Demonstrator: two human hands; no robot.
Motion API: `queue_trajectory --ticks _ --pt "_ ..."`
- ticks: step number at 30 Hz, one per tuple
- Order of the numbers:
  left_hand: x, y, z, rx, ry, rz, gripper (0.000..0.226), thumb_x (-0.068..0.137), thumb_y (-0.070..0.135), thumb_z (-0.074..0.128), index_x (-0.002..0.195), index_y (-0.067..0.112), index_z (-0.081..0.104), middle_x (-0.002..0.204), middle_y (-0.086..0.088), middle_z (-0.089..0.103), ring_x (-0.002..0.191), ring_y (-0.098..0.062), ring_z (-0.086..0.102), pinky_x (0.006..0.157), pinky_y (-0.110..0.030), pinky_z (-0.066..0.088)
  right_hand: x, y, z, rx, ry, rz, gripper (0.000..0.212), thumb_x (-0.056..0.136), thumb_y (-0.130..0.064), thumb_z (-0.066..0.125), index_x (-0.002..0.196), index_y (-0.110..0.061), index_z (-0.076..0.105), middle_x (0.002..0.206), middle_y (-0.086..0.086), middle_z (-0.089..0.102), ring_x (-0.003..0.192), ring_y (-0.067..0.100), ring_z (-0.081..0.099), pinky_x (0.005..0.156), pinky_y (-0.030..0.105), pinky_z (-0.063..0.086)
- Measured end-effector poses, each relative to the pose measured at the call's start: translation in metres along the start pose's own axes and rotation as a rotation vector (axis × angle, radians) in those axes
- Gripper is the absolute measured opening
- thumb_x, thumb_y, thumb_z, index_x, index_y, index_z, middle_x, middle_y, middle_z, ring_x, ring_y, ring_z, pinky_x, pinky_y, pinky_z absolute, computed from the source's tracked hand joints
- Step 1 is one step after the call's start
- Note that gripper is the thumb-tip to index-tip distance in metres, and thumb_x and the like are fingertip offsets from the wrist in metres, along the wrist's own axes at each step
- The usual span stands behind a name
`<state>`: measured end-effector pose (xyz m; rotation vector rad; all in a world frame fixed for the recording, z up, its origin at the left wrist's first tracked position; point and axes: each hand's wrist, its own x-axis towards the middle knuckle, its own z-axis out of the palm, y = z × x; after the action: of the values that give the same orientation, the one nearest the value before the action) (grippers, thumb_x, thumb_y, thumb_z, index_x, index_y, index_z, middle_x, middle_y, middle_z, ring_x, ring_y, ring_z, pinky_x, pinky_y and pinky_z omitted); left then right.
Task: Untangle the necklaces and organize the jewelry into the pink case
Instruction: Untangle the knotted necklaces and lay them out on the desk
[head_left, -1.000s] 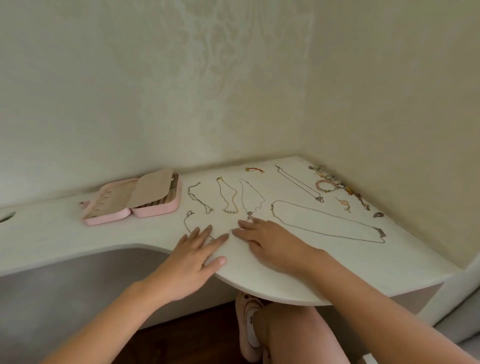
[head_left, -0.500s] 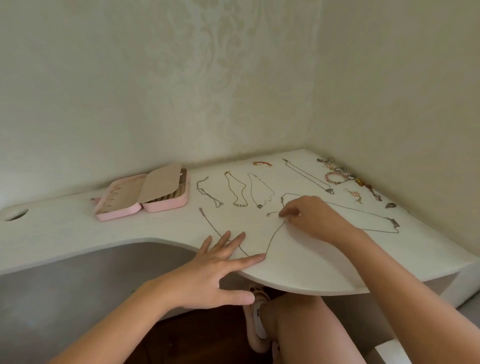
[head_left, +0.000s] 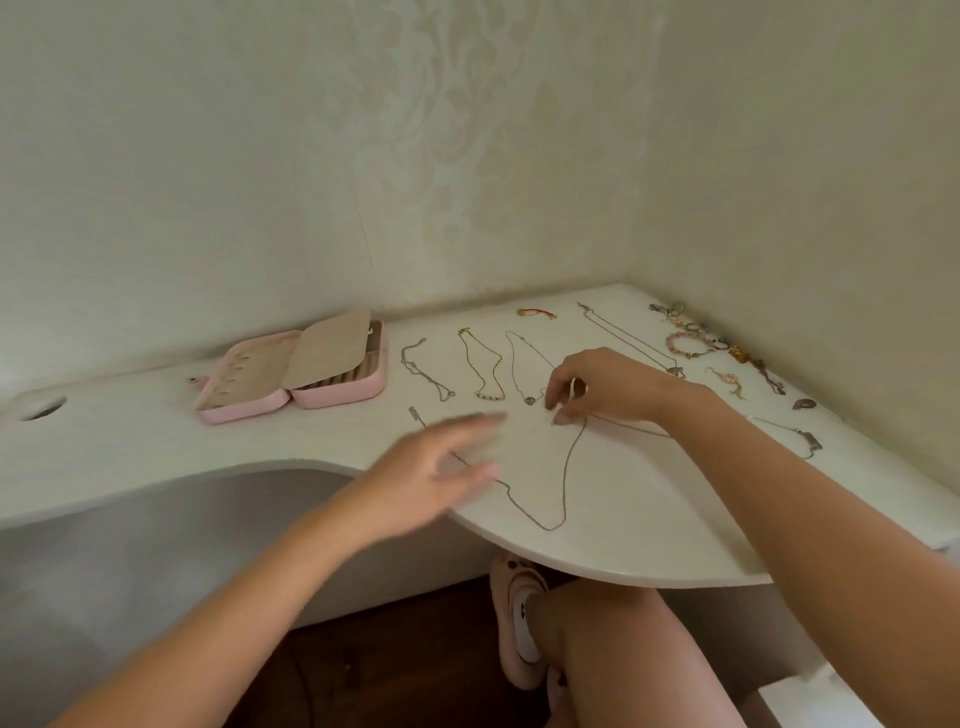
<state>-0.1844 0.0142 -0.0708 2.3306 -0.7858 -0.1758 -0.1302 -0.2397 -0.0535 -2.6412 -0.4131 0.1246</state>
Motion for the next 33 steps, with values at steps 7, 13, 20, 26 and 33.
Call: queue_trajectory --ticks 7,13,20,26,33 --pt "0.043 -0.069 -0.044 -0.022 0.465 -0.453 0.016 0.087 0.012 0.065 0.100 0.011 0.074 0.096 0.000 0.069 0.089 -0.012 0.059 0.071 -0.015 0.039 0.007 0.001 0.003 -0.161 -0.120 -0.059 0.004 0.091 -0.019 0.061 0.088 -0.021 0.059 0.091 -0.010 0.053 0.087 0.011 0.051 0.070 0.017 0.038" --pt "0.053 -0.076 -0.047 -0.052 0.447 -0.439 0.012 0.081 0.022 0.076 0.090 0.015 0.075 0.083 0.007 0.068 0.080 -0.004 0.061 0.065 -0.010 0.038 0.013 -0.001 0.011 0.484 0.116 -0.036 0.008 0.096 -0.010 0.053 0.089 -0.013 0.056 0.089 -0.001 0.069 0.086 0.010 0.062 0.082 0.024 0.048" --pt "0.056 -0.077 -0.043 -0.025 0.423 -0.370 0.013 0.077 0.017 0.079 0.088 0.010 0.076 0.077 0.010 0.067 0.072 0.001 0.058 0.061 -0.004 0.040 0.032 -0.008 -0.013 1.323 0.009 -0.030 0.017 0.095 0.006 0.045 0.092 -0.008 0.056 0.077 0.006 0.058 0.050 0.010 0.047 0.053 0.020 0.048" --pt "0.059 -0.073 -0.040 0.162 0.243 -0.342 0.013 0.091 0.021 0.064 0.094 0.011 0.073 0.080 0.015 0.060 0.072 0.004 0.051 0.056 -0.006 0.034 0.025 0.004 -0.028 1.055 -0.014 0.003 0.019 0.093 0.003 0.051 0.098 -0.009 0.065 0.076 0.000 0.063 0.046 0.004 0.026 0.040 0.014 0.023" --pt "0.056 -0.075 -0.049 -0.374 0.330 -0.403 0.018 0.099 0.015 0.050 0.096 0.005 0.064 0.090 -0.004 0.068 0.086 -0.015 0.061 0.076 -0.021 0.045 -0.002 0.014 -0.048 0.819 0.111 0.127 0.017 0.089 -0.003 0.062 0.099 -0.012 0.072 0.083 0.002 0.072 0.056 0.003 0.043 0.049 0.017 0.026"
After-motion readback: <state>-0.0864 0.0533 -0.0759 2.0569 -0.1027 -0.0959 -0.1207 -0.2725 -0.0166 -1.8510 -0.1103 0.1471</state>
